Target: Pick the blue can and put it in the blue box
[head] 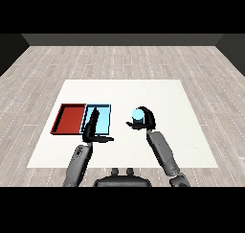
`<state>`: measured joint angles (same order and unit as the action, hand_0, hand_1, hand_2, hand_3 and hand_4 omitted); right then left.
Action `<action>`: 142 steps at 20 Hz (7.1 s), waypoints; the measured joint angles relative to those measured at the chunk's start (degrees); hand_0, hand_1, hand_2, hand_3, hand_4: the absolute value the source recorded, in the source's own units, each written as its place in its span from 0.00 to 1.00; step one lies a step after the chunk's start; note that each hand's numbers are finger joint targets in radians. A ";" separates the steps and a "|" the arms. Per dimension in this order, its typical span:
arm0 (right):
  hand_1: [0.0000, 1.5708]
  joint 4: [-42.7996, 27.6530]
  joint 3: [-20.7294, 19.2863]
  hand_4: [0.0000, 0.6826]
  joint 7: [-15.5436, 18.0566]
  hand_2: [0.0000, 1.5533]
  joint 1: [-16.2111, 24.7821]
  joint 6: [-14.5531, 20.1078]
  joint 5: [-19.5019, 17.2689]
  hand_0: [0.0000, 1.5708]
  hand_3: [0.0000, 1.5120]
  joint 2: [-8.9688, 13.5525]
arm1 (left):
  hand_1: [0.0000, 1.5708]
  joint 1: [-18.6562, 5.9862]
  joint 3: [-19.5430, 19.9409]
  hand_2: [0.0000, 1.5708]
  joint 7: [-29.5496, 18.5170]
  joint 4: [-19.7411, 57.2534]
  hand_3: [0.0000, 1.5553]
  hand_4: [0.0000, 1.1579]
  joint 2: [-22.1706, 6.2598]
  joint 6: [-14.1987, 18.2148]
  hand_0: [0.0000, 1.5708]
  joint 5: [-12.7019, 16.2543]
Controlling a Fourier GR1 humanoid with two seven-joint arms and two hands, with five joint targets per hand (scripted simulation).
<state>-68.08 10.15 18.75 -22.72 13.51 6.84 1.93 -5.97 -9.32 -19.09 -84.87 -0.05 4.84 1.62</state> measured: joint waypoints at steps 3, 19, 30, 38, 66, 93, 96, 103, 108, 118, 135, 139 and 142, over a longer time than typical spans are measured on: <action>0.94 -0.86 -1.21 0.82 -1.67 0.95 -1.01 -1.38 -0.28 0.94 0.91 0.51 | 0.00 -0.53 -2.57 0.00 0.34 0.49 0.00 0.00 0.02 1.10 0.00 1.45; 0.92 -4.74 3.50 0.81 -3.82 0.94 -1.83 0.80 -0.46 0.92 0.91 -1.82 | 0.00 -8.65 -11.45 0.00 1.40 6.85 0.00 0.00 0.05 8.08 0.00 5.94; 0.92 -5.81 5.39 0.81 -5.77 0.94 -3.49 0.74 1.72 0.92 0.90 -1.92 | 0.00 -13.30 -16.50 0.00 -0.60 14.57 0.00 0.00 0.05 12.72 0.00 11.21; 0.92 -3.94 8.80 0.81 -3.69 0.94 -4.54 2.30 3.66 0.92 0.91 -1.92 | 0.00 -15.56 -19.53 0.00 -2.41 18.87 0.00 0.00 0.05 14.26 0.00 15.77; 0.91 -3.96 14.25 0.75 -2.59 0.93 -5.64 4.57 5.85 0.91 0.89 -1.69 | 0.00 -25.02 -25.81 0.00 -4.49 27.72 0.00 0.00 -0.49 20.09 0.00 24.70; 0.00 -4.05 16.50 0.00 -4.41 0.00 -8.12 7.69 6.73 0.00 0.00 -1.22 | 1.00 -27.44 -26.19 0.99 -1.33 30.50 0.94 0.98 -0.80 31.43 1.00 22.99; 0.00 -4.34 16.46 0.00 -5.12 0.00 -7.59 7.85 4.94 0.00 0.00 -1.43 | 1.00 -27.26 -26.07 0.99 -1.12 30.62 0.94 0.98 -0.59 31.68 1.00 22.53; 0.00 -4.67 15.64 0.00 -6.64 0.00 -7.53 6.98 2.83 0.00 0.00 -1.56 | 1.00 -28.68 -25.97 1.00 -0.53 31.39 0.95 0.99 -0.47 32.36 1.00 23.76; 0.00 -7.82 13.64 0.00 -8.20 0.00 -5.49 7.72 1.38 0.00 0.00 -1.65 | 1.00 -27.71 -24.53 1.00 -0.47 30.42 0.96 0.99 -0.77 31.98 1.00 21.99; 0.00 -15.96 2.93 0.00 -6.76 0.00 -1.98 0.75 9.92 0.00 0.00 1.11 | 1.00 -25.85 -20.50 1.00 -4.00 32.59 0.94 0.99 -0.65 31.60 1.00 22.33; 0.00 -25.72 -10.13 0.00 -3.89 0.00 10.22 -4.99 17.48 0.00 0.00 7.01 | 1.00 -34.16 -7.75 1.00 2.18 46.58 0.96 0.95 -12.61 26.22 1.00 19.32; 0.00 -23.70 -11.20 0.00 -2.79 0.00 10.58 -6.08 17.81 0.00 0.00 7.05 | 1.00 -38.88 -5.64 1.00 3.99 57.40 0.94 0.88 -13.13 24.79 1.00 18.45; 0.00 -21.40 -11.53 0.00 -2.44 0.00 9.49 -6.05 17.58 0.00 0.00 6.71 | 1.00 -40.42 -5.22 0.97 6.08 64.20 0.89 0.86 -12.92 24.48 1.00 17.55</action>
<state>-89.48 -1.38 16.31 -13.23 7.46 24.42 8.64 -46.39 -14.54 -13.02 -20.67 -12.97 29.32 19.16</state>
